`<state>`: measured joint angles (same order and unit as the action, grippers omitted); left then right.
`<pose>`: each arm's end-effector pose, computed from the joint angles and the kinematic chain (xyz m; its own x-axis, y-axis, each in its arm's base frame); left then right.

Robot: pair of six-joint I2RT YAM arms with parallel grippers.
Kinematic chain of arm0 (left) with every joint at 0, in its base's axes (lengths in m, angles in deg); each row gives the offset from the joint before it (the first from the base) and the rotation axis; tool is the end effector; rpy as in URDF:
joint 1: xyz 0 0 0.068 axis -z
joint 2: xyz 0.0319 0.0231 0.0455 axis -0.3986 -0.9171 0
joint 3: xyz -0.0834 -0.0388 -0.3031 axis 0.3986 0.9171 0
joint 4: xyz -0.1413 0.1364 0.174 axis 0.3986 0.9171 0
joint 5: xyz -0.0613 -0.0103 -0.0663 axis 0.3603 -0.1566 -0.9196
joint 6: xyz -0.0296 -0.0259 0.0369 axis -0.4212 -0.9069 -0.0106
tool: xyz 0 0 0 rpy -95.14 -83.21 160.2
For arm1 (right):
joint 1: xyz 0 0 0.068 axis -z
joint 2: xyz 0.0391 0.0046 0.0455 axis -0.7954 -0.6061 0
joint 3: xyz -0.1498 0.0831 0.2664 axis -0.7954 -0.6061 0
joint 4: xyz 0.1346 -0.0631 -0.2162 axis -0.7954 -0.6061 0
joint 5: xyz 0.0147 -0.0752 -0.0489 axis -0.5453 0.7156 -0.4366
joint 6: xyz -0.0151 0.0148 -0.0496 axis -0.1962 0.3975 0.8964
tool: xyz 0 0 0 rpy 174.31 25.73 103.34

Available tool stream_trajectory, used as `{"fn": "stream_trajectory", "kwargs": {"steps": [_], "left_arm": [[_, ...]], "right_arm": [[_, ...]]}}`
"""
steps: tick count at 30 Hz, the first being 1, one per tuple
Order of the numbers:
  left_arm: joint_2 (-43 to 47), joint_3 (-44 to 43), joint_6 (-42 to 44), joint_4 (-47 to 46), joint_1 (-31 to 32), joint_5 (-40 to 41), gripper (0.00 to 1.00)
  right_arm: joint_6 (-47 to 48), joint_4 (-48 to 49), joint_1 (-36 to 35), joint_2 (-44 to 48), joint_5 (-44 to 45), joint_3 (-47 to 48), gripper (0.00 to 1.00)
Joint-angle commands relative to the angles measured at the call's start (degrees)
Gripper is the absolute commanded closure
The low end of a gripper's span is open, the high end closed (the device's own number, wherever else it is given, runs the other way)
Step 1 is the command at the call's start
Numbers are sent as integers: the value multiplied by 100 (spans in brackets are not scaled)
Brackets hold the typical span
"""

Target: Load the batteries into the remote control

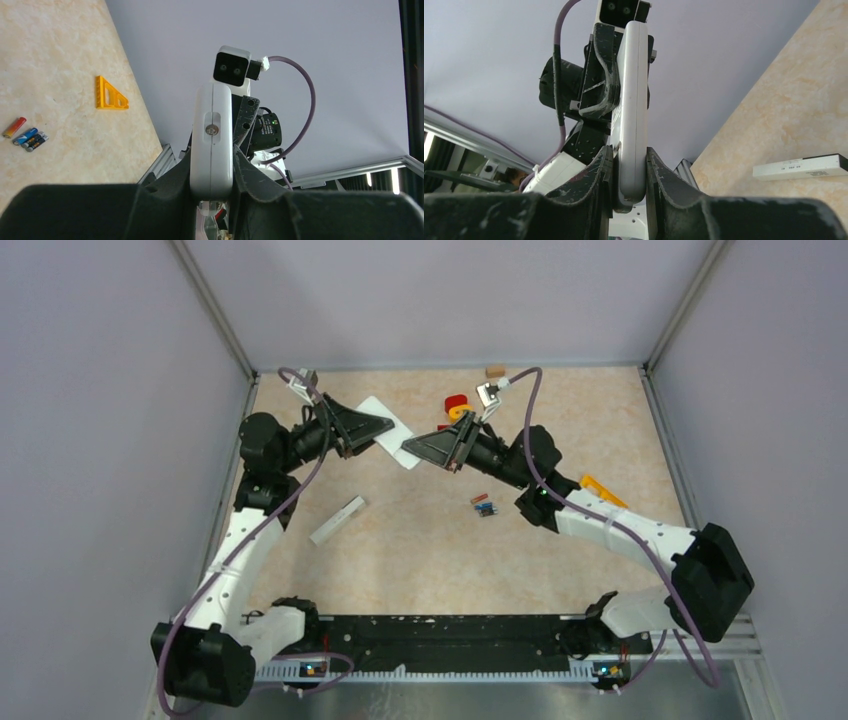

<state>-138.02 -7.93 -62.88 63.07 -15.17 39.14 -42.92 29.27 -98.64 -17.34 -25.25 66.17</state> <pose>0.2038 -0.0571 0.4251 -0.7867 -0.5322 -0.3129 0.3240 0.0755 -0.9431 0.2020 0.2267 0.3974 -0.7475 0.4438 -0.4942 -0.5433 0.0195 0.8393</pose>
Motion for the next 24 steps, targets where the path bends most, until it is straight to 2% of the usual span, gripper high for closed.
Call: {"fn": "stream_trajectory", "kwargs": {"steps": [1, 6, 10, 17, 20, 24], "left_arm": [[8, -97, -413, -403, -14, 316, 100], [26, 49, -275, -522, -14, 542, 100], [-68, -44, -225, -541, -10, 491, 100], [-194, -252, 235, -341, -41, 489, 100], [-202, -259, 375, -353, -36, 512, 100], [-195, -248, 551, -304, -40, 599, 100]], "right_arm": [[659, -689, -2, 89, -182, 214, 78], [58, -1496, -4, -114, 670, 363, 51], [-356, -1459, -1, -275, 903, 318, 36], [-778, -1074, -1, 20, 1019, -57, 23], [-792, -1265, 7, 117, 992, -22, 23], [-928, -1334, 24, 144, 847, -32, 29]]}}
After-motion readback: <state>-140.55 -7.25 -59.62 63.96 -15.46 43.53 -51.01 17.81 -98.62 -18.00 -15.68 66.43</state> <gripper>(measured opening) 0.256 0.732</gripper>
